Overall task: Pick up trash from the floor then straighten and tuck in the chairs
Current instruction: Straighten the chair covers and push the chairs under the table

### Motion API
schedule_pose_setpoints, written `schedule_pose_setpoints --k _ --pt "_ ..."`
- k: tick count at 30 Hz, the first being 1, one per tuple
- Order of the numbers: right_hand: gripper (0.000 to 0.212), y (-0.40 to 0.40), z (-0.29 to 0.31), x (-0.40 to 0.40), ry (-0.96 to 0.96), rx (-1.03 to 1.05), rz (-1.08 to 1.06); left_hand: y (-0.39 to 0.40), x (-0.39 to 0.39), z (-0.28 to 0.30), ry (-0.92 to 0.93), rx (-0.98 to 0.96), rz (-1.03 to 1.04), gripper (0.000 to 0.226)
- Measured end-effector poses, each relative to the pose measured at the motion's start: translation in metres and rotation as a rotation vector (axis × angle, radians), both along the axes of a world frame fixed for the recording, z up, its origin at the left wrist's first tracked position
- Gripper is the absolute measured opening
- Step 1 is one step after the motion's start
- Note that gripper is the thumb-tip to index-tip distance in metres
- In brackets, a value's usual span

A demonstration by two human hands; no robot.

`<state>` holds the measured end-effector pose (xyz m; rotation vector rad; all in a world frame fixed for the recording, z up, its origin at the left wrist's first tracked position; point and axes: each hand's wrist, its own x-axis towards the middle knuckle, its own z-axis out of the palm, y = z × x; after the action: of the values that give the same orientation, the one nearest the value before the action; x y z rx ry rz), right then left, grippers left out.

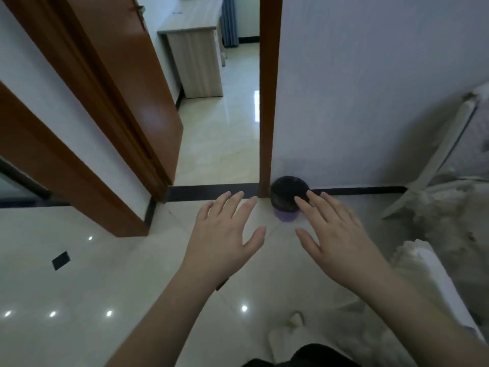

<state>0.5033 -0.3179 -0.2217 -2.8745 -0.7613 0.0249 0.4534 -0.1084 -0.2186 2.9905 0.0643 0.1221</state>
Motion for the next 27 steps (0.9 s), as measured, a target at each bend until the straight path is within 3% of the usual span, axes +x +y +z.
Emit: schedule_pose_setpoints --k 5,11,27 --pt "0.067 -0.016 -0.006 0.073 -0.019 0.033 -0.123 -0.013 0.091 -0.018 0.022 0.005 -0.114 0.061" --pt "0.055 -0.054 0.000 0.152 -0.031 0.026 -0.247 -0.048 0.198 0.000 0.028 0.060 -0.284 0.064" --pt "0.057 -0.120 -0.004 0.321 -0.098 0.034 -0.596 -0.143 0.421 -0.007 -0.050 0.049 -0.630 0.063"
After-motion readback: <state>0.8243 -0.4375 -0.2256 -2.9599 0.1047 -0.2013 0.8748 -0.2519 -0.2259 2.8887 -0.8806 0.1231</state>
